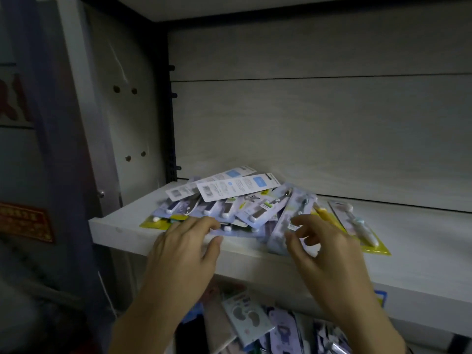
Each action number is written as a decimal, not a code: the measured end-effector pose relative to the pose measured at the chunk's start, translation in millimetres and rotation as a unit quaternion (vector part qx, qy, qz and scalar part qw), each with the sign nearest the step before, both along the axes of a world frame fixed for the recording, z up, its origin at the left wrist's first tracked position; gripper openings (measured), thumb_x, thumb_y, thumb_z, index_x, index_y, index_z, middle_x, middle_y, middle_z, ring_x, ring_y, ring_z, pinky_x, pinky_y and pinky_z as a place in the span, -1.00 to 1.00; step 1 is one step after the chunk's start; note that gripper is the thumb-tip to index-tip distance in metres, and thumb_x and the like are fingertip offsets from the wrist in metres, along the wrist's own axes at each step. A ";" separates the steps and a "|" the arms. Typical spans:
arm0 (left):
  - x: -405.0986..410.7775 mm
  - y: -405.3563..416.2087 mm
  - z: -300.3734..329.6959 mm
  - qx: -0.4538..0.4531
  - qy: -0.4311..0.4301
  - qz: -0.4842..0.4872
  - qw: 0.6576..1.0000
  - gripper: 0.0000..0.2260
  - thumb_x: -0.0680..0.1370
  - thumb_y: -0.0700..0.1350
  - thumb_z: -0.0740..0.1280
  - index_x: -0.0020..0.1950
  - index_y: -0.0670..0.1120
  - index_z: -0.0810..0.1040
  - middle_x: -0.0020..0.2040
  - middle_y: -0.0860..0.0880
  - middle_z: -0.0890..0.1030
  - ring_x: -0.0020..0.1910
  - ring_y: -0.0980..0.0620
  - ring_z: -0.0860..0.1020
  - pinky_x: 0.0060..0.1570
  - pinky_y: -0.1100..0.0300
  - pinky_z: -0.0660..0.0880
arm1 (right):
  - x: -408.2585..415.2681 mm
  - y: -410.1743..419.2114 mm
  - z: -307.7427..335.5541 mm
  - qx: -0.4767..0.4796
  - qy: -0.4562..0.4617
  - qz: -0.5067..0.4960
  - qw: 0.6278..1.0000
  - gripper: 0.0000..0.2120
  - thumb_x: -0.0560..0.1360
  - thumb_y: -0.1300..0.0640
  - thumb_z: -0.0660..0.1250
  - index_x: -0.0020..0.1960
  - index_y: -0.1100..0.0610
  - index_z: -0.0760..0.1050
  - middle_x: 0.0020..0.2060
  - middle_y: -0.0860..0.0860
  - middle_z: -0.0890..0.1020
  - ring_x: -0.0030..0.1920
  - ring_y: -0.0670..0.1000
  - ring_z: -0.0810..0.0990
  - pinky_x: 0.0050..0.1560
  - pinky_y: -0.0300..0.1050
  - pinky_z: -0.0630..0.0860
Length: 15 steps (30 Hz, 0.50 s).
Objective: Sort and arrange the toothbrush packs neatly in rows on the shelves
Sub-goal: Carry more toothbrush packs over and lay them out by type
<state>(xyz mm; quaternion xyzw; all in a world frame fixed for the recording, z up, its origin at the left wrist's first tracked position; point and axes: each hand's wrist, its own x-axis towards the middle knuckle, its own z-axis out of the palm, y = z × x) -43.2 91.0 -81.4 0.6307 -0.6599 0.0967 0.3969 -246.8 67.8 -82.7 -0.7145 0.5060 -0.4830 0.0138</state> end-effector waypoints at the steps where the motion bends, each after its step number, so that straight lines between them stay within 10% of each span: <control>1: 4.5 -8.1 3.9 -0.002 -0.006 0.002 1.000 -0.85 0.52 -0.03 0.32 0.09 0.08 0.55 0.02 0.13 0.58 0.05 0.06 0.50 -0.04 0.15 0.41 | 2.7 -5.8 3.3 -0.003 0.002 -0.001 1.000 -0.84 0.46 -0.01 0.35 0.04 -0.06 0.55 -0.22 -0.12 0.59 -0.18 -0.02 0.56 -0.24 0.02 0.52; 15: 45.3 -102.9 29.1 0.012 -0.033 0.000 0.999 -0.73 0.53 0.00 0.29 0.23 0.06 0.49 0.19 0.04 0.52 0.12 -0.01 0.47 0.04 0.11 0.40 | 31.0 -57.4 22.9 -0.006 0.010 -0.073 0.997 -0.87 0.43 0.04 0.40 -0.02 -0.04 0.57 -0.26 -0.09 0.62 -0.18 0.05 0.59 -0.18 0.03 0.53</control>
